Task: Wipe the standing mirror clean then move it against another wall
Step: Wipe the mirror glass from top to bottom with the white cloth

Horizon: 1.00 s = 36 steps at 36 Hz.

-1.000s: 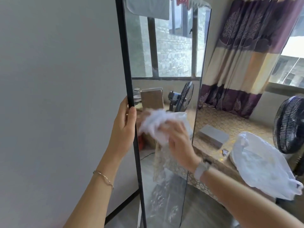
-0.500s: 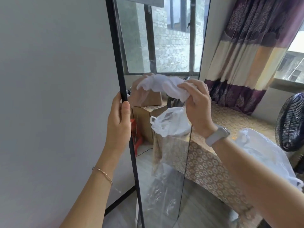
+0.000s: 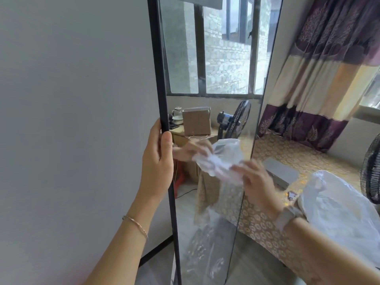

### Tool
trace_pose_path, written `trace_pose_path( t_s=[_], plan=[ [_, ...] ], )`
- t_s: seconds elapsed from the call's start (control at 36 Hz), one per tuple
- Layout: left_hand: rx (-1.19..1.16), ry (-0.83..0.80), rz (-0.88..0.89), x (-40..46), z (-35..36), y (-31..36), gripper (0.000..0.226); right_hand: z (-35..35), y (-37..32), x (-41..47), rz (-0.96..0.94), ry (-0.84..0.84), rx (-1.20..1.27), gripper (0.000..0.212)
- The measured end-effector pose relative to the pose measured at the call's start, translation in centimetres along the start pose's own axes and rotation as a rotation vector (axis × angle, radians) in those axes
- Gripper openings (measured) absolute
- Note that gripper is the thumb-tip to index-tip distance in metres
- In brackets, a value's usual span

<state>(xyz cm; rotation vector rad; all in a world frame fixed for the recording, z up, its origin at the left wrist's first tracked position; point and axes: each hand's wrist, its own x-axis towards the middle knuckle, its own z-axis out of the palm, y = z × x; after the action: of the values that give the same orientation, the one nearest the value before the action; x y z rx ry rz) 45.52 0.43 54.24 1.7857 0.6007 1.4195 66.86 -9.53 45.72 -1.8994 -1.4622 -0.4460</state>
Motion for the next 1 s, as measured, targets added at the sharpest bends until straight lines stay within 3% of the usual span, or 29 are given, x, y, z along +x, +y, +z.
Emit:
trace_pose_path(
  t_s=[0.11,0.17,0.22,0.36,0.5,0.53,0.58,0.67,0.83,0.92,1.0],
  plan=[
    [0.006,0.026,0.001,-0.1,0.4,-0.3,0.037,-3.8,-3.2,7.4,-0.1,0.4,0.078,0.036],
    [-0.006,0.022,-0.004,-0.3,0.6,0.0,0.038,-4.3,-4.3,9.5,-0.12,0.488,0.108,0.034],
    [-0.016,0.024,0.007,-0.5,0.8,0.5,0.036,-3.4,-4.5,9.7,-0.167,0.469,0.089,0.033],
    [-0.043,0.03,-0.015,-0.7,0.9,0.3,0.031,2.4,-0.7,1.6,-0.097,0.19,0.098,0.033],
    [-0.038,0.04,-0.097,-1.7,0.7,-1.3,0.028,7.2,4.4,-7.4,0.238,-0.397,0.031,0.036],
    [-0.03,0.037,-0.107,-1.9,0.7,-1.5,0.028,7.4,5.1,-8.2,0.269,-0.44,-0.002,0.035],
    [-0.031,0.037,-0.104,-2.3,0.7,-1.8,0.028,6.8,5.8,-7.8,0.323,-0.381,-0.003,0.034],
    [-0.022,0.055,-0.077,-2.6,0.8,-2.5,0.031,3.8,5.3,-3.7,0.313,-0.12,0.079,0.034],
    [-0.011,0.077,-0.09,-3.9,1.3,-3.8,0.03,-1.4,3.5,5.6,0.062,0.458,0.172,0.023],
    [-0.003,0.08,-0.116,-4.4,1.4,-4.2,0.03,0.2,3.1,6.2,0.018,0.483,0.179,0.022],
    [0.009,0.085,-0.114,-4.6,1.5,-4.2,0.027,4.7,3.4,2.0,0.121,0.254,0.222,0.025]
  ],
)
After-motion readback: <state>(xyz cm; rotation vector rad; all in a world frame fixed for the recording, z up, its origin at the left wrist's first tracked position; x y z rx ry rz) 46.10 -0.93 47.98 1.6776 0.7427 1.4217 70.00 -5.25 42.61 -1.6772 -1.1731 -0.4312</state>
